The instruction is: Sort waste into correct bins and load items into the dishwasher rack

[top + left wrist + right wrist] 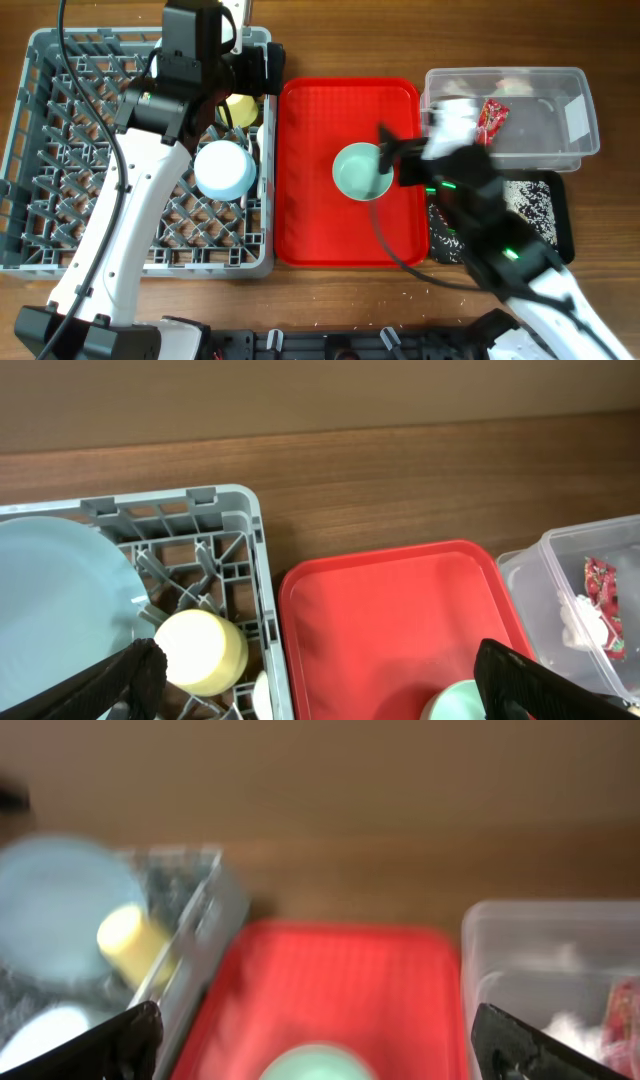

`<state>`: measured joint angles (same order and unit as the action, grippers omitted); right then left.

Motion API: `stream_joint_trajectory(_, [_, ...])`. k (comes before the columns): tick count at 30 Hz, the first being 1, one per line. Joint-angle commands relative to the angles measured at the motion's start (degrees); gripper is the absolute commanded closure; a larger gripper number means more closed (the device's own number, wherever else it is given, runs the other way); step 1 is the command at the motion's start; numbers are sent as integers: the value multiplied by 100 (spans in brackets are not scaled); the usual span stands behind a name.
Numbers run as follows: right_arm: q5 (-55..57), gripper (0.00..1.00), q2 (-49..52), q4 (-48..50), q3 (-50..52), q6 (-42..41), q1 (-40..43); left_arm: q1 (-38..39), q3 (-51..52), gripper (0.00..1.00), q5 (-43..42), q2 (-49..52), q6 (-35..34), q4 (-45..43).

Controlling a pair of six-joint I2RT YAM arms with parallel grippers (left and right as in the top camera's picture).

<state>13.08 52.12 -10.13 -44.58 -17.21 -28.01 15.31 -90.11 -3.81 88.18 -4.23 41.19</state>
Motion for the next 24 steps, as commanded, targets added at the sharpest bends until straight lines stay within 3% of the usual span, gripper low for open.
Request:
stream_joint_trajectory(1, [-555,0,-1316,234,807,262,999,-4,-13,0,-68,0,-74,-13])
stream_joint_trajectory(5, [-601,0,-3112,417,1722,533,2068,-4,-13,0,-68,0,-74,-13])
stream_joint_trajectory(11, [-938,0,-4911,1193,3348,804,2490,-4,-13,0,-68,0,-74,-15])
stream_joint_trajectory(14, [-1108,0,-5193,1534,3958,815,2498,-4,-13,0,-68,0,-76,-13])
stream_joint_trajectory(18, [-1169,0,-5198,1224,4433,868,2498,-4,-13,0,-68,0,-76,-15])
stream_joint_trajectory(21, [-1469,0,-5198,1032,4433,1792,2498,-4,-13,0,-68,0,-74,-13])
stream_joint_trajectory(24, [-1467,0,-5198,1043,4433,1856,2498,-4,-13,0,-68,0,-76,-15])
